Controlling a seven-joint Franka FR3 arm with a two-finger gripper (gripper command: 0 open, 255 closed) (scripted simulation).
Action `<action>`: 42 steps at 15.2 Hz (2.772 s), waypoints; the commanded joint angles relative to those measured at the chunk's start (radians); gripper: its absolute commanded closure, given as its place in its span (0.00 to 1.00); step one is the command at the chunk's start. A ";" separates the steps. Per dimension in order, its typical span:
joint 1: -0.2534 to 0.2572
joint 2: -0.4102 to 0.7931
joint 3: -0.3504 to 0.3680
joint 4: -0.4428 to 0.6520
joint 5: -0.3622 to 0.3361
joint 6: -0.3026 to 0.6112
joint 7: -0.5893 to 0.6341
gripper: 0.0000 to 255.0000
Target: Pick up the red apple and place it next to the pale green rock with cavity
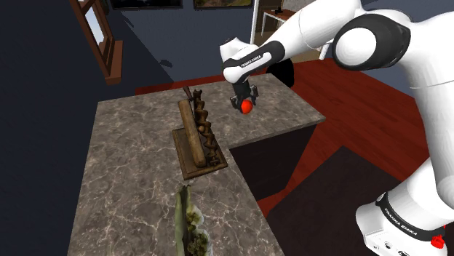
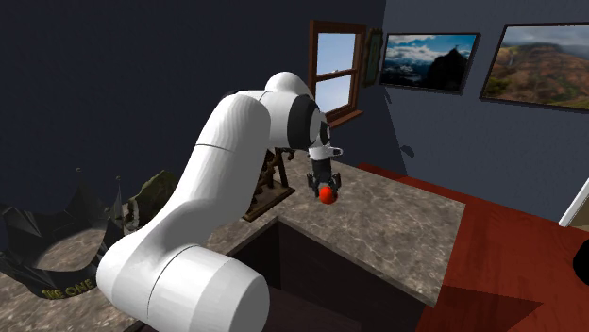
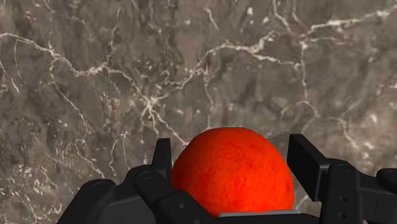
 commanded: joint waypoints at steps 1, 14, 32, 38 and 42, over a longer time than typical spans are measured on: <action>0.001 -0.015 0.001 0.001 0.002 -0.017 -0.003 1.00; 0.002 -0.105 0.005 0.028 0.012 -0.131 -0.031 1.00; 0.007 -0.181 0.007 0.147 0.022 -0.320 -0.075 1.00; 0.010 -0.189 0.007 0.213 0.024 -0.392 -0.092 1.00; 0.013 -0.189 0.006 0.267 0.024 -0.444 -0.104 1.00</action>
